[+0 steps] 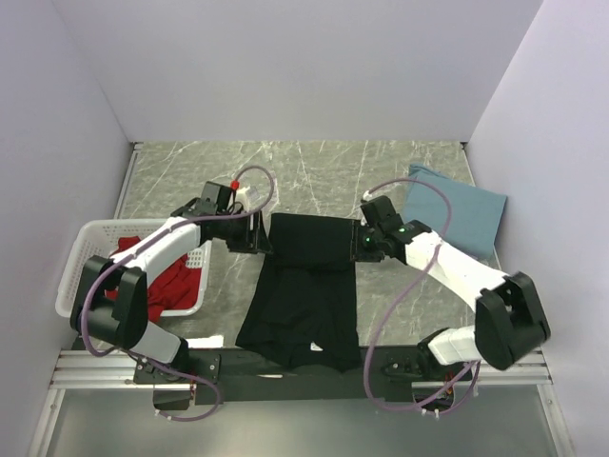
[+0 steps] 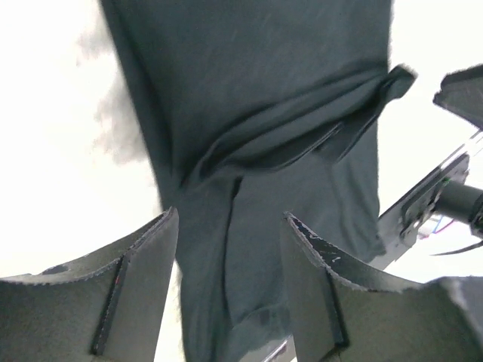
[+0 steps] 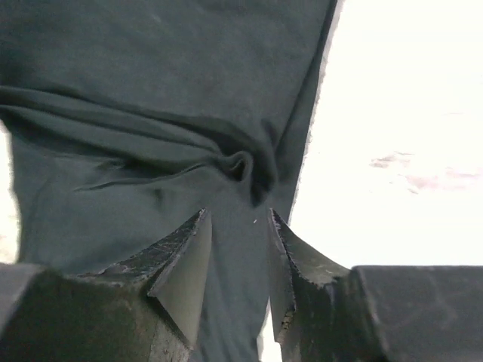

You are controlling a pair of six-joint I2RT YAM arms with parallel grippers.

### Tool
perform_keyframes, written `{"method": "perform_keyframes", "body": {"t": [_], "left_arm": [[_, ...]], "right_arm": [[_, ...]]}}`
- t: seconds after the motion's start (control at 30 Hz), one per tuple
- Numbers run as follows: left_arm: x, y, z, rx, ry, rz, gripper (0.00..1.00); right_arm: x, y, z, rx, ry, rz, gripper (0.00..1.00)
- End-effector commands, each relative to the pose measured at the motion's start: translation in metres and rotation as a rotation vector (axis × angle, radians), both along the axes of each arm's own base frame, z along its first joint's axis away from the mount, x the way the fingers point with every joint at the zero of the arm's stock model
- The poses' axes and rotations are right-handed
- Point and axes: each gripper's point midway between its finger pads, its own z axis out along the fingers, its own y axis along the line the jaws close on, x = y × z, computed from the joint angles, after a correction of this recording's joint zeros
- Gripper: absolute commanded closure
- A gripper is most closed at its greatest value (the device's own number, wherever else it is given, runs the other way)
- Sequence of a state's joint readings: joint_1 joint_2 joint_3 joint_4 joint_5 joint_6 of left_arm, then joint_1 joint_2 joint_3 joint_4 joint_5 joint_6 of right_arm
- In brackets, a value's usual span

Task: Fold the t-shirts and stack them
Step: Fold the tshirt

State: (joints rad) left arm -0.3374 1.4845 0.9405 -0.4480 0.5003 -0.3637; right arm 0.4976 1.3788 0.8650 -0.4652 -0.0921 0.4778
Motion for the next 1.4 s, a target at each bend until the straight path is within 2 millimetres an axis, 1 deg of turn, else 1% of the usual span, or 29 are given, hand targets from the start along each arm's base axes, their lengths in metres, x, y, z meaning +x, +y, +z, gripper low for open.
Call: {"method": "perform_keyframes", "body": {"t": [0.0,0.03,0.07,0.1,0.17,0.2,0.23,0.27,0.3,0.33,0.4,0.43,0.47,0.57,0.6,0.67,0.7,0.73,0.8,0.87,1.0,1.17,1.2,1.3,1.37], "left_arm": [[0.022,-0.011,0.045,-0.057,-0.111,-0.001,0.38],[0.031,-0.015,0.049,-0.064,-0.120,0.009,0.38],[0.036,-0.017,0.051,-0.071,-0.122,0.012,0.38],[0.042,-0.020,0.052,-0.081,-0.127,0.012,0.38],[0.057,-0.028,0.048,-0.099,-0.115,0.013,0.38],[0.066,-0.032,0.050,-0.115,-0.136,0.014,0.38],[0.074,-0.037,0.045,-0.122,-0.125,0.015,0.38],[0.079,-0.040,0.044,-0.131,-0.118,0.021,0.38],[0.083,-0.043,0.042,-0.140,-0.112,0.019,0.38],[0.089,-0.047,0.037,-0.151,-0.093,0.022,0.39],[0.091,-0.050,0.027,-0.153,-0.067,0.020,0.39],[0.090,-0.052,0.018,-0.146,-0.043,0.018,0.39],[0.089,-0.052,0.013,-0.140,-0.030,0.016,0.39],[0.079,-0.051,0.000,-0.114,-0.004,0.003,0.39],[0.076,-0.052,-0.002,-0.109,-0.005,-0.001,0.39],[0.067,-0.051,-0.007,-0.101,0.004,-0.005,0.39],[0.065,-0.050,-0.008,-0.099,0.005,-0.002,0.39],[0.060,-0.048,-0.011,-0.094,0.014,0.003,0.38],[0.057,-0.047,-0.015,-0.089,0.017,0.008,0.38],[0.051,-0.044,-0.022,-0.079,0.037,0.016,0.38],[0.041,-0.041,-0.035,-0.063,0.073,0.017,0.38],[0.033,-0.035,-0.038,-0.031,0.071,0.015,0.38],[0.031,-0.033,-0.039,-0.026,0.072,0.014,0.38],[0.027,-0.032,-0.041,-0.020,0.078,0.012,0.38],[0.026,-0.031,-0.043,-0.018,0.079,0.011,0.38]], "right_arm": [[0.015,-0.002,0.049,-0.001,-0.126,-0.004,0.58],[0.017,-0.001,0.054,0.002,-0.141,0.001,0.58],[0.020,0.002,0.057,0.009,-0.149,0.008,0.58],[0.027,0.006,0.065,0.022,-0.168,0.012,0.58],[0.037,0.018,0.062,0.042,-0.163,0.042,0.58],[0.045,0.026,0.069,0.060,-0.178,0.054,0.59],[0.054,0.033,0.061,0.068,-0.166,0.062,0.59],[0.059,0.039,0.060,0.083,-0.165,0.073,0.60],[0.066,0.047,0.064,0.103,-0.176,0.086,0.60],[0.074,0.053,0.052,0.104,-0.157,0.092,0.60],[0.082,0.062,0.046,0.111,-0.144,0.103,0.61],[0.084,0.065,0.033,0.101,-0.117,0.111,0.62],[0.084,0.067,0.028,0.102,-0.105,0.117,0.63],[0.075,0.071,0.010,0.085,-0.060,0.137,0.64],[0.068,0.069,0.002,0.075,-0.041,0.141,0.64],[0.058,0.070,-0.003,0.073,-0.026,0.150,0.64],[0.049,0.069,-0.010,0.067,-0.006,0.154,0.64],[0.044,0.071,-0.008,0.075,-0.008,0.156,0.64],[0.034,0.070,-0.012,0.073,0.004,0.158,0.64],[0.027,0.073,-0.010,0.085,0.002,0.160,0.64],[0.012,0.077,-0.017,0.075,0.031,0.178,0.65],[-0.004,0.082,-0.013,0.056,0.031,0.195,0.66],[-0.009,0.085,-0.010,0.061,0.029,0.201,0.66],[-0.024,0.088,-0.007,0.062,0.044,0.219,0.66],[-0.031,0.086,-0.009,0.056,0.059,0.225,0.66]]}}
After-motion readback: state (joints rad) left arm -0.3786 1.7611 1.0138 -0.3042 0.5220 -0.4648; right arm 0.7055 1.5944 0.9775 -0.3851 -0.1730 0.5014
